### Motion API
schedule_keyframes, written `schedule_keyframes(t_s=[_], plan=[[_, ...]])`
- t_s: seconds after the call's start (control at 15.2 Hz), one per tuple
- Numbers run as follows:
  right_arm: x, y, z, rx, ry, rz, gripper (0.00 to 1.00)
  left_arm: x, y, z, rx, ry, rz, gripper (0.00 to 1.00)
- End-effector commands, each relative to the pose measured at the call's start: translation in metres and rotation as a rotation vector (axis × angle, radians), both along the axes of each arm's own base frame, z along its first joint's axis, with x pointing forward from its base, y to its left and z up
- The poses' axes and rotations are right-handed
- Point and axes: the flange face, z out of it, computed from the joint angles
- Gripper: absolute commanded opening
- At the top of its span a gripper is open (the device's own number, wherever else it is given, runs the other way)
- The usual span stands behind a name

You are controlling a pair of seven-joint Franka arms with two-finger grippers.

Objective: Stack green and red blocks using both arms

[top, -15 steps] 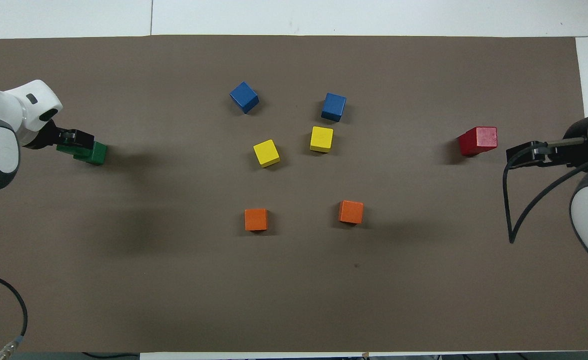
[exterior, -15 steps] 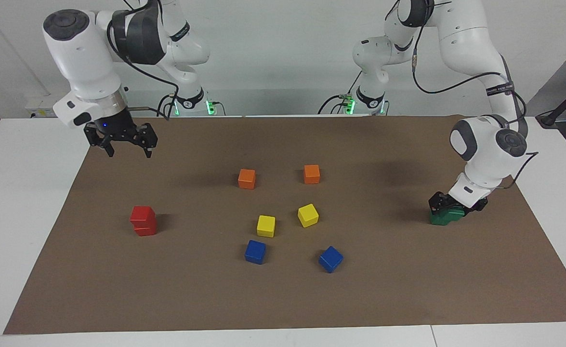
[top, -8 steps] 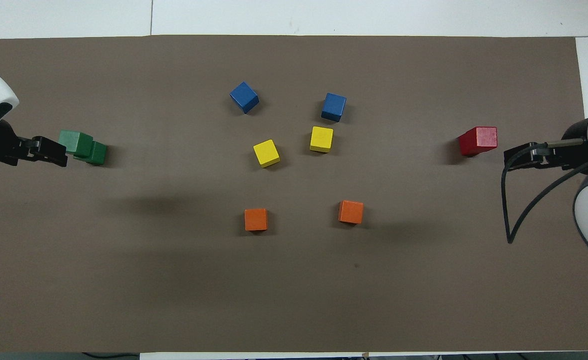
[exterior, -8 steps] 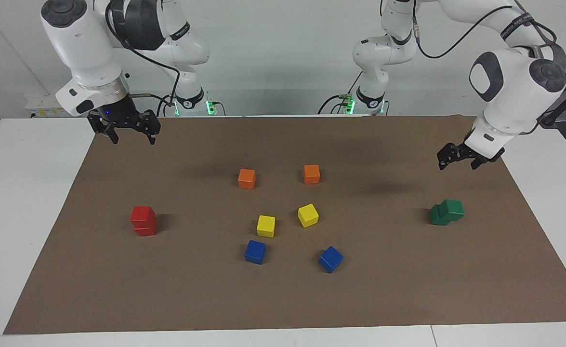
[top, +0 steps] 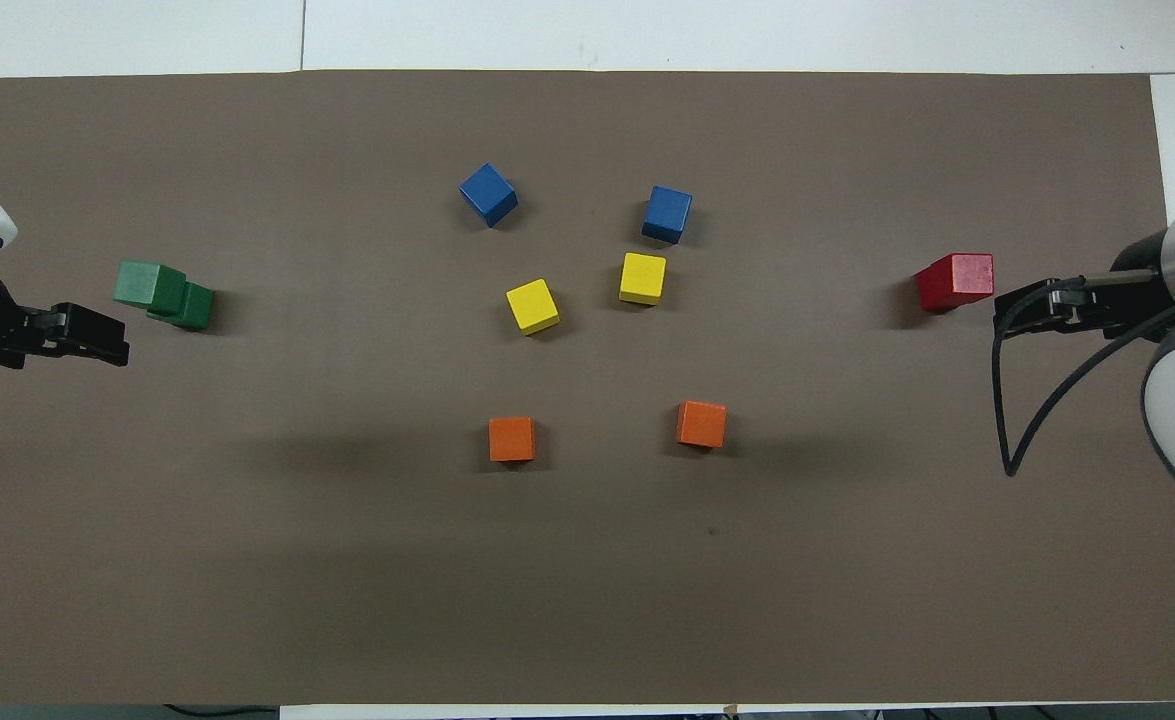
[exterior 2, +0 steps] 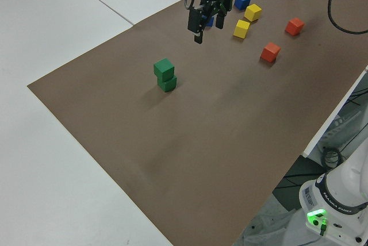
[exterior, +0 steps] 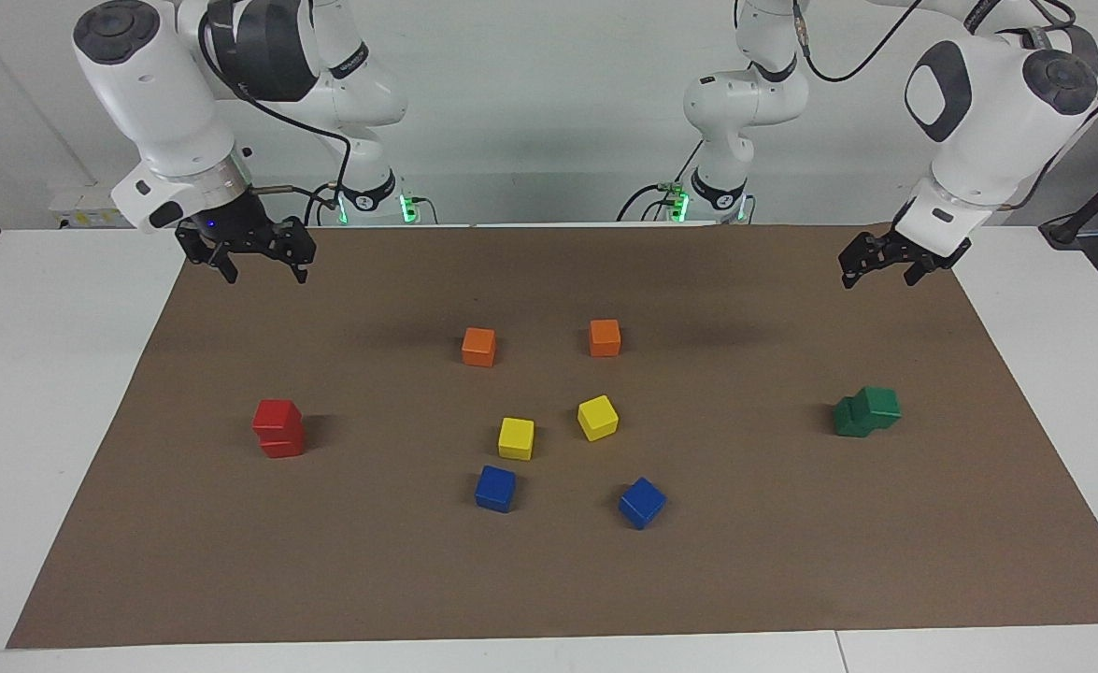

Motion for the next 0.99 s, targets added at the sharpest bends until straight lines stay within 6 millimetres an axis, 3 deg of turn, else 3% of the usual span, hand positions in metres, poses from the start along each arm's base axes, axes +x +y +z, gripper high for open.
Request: schedule_keyframes(t_s=[0.0, 0.59, 0.79, 0.92], plan=[[0.004, -0.003, 0.003, 0.007, 0.002, 0.008, 1.0, -0.001, -0.011, 0.0, -0.008, -0.009, 0.044, 1.0], [0.001, -0.004, 0.005, -0.001, 0.01, 0.009, 1.0, -0.001, -0.019, 0.0, -0.012, -0.002, 0.056, 1.0], [0.001, -0.004, 0.006, -0.006, 0.008, 0.009, 1.0, 0.007, -0.03, 0.025, -0.012, -0.005, 0.047, 1.0], [0.001, -0.004, 0.006, -0.006, 0.008, 0.011, 1.0, 0.01, -0.032, 0.03, -0.019, -0.007, 0.046, 1.0]])
